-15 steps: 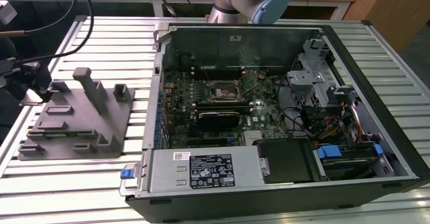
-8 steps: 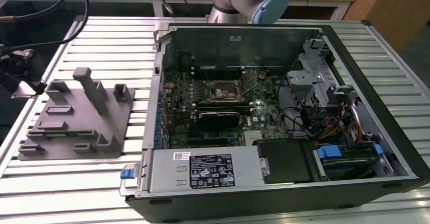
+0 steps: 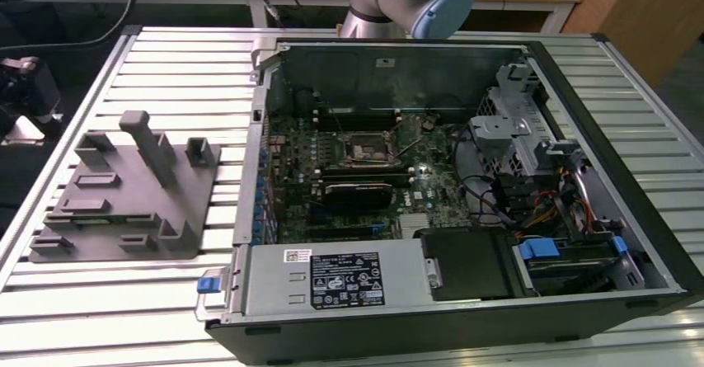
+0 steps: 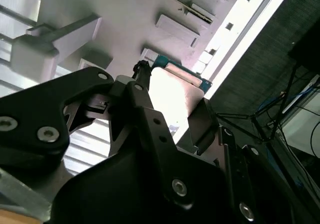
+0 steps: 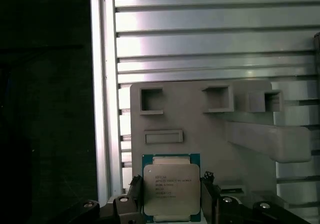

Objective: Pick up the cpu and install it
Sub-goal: 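Pick up the cpu and move it towards the insertion slot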

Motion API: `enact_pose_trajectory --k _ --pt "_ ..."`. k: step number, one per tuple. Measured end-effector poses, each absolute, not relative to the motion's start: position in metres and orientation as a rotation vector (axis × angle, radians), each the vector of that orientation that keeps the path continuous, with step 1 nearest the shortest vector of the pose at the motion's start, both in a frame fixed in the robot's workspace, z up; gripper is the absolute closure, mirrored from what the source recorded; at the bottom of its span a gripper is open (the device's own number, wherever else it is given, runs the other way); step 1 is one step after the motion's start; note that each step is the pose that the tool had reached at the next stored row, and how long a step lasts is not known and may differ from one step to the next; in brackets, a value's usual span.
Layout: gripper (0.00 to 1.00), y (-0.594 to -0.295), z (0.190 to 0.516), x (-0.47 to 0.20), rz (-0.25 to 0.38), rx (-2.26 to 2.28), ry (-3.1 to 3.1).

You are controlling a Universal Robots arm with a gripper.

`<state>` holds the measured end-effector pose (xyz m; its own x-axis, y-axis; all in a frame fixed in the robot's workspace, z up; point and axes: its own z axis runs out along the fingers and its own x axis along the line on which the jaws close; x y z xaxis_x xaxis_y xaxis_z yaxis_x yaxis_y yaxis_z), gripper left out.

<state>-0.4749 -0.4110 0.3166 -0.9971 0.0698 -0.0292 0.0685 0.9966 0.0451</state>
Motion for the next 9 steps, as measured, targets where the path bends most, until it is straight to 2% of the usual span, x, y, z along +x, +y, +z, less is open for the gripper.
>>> enact_pose_trajectory --k 9 --pt "0.45 -0.411 0.354 -0.475 0.069 0.108 3.105"
